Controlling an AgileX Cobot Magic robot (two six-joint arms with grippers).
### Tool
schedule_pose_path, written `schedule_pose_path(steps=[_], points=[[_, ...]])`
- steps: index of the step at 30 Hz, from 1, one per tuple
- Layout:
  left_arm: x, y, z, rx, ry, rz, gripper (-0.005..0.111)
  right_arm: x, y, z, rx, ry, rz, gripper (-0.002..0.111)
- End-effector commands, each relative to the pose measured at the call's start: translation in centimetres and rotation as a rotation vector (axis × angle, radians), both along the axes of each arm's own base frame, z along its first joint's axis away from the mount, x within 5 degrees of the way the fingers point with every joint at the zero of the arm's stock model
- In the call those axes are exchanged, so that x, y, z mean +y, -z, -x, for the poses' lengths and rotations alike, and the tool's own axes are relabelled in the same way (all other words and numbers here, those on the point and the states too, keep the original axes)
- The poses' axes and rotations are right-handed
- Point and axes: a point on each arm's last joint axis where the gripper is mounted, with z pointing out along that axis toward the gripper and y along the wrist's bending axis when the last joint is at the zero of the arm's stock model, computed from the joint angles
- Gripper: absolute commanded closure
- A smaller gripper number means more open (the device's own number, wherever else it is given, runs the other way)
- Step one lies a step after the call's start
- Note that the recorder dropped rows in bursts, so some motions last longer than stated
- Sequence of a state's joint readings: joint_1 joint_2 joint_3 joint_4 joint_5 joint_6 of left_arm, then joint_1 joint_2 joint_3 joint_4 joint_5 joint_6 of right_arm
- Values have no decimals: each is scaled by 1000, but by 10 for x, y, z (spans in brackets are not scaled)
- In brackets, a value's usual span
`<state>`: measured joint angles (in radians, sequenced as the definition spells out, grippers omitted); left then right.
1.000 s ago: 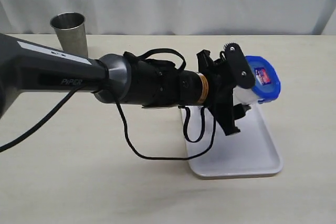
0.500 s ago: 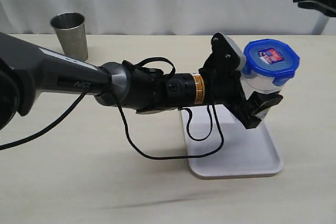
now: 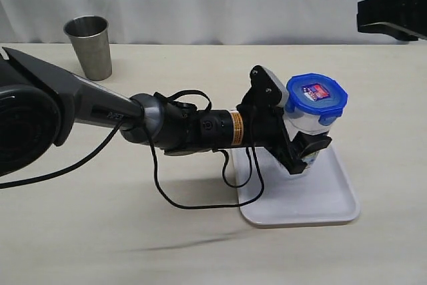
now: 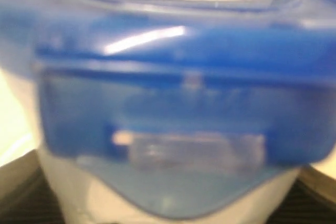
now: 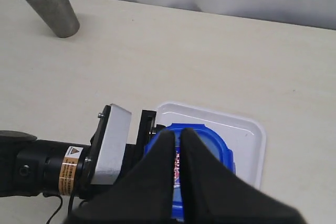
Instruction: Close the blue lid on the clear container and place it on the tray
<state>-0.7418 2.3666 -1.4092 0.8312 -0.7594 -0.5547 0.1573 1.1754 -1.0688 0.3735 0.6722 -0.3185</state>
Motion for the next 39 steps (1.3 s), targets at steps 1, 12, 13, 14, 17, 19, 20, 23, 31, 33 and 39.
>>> schedule_pose_path(steps=[1,12,13,14,17,19,20,23,31,33,39], points=[[1,7,0,5,13,-30,107,1,8,-2,53,-15,9,104],[1,7,0,20,8,-26,107,10,70,-42,307,-58,32,104],[1,7,0,20,8,-26,107,11,76,-45,325,-65,34,104],[1,7,0,20,8,-26,107,12,81,-48,344,-65,34,104],[1,7,0,20,8,-26,107,13,96,-55,389,-71,44,104],[1,7,0,20,8,-26,107,13,102,-59,409,-70,46,104],[1,7,0,20,8,-26,107,14,105,-60,418,-70,48,104],[1,7,0,20,8,-26,107,14,109,-62,428,-72,51,104],[1,7,0,7,9,-34,75,14,109,-61,427,-75,53,104],[1,7,0,-22,17,-42,48,14,109,-61,429,-76,53,104],[5,4,-5,-42,-40,-135,9,14,109,-61,429,-76,53,104]])
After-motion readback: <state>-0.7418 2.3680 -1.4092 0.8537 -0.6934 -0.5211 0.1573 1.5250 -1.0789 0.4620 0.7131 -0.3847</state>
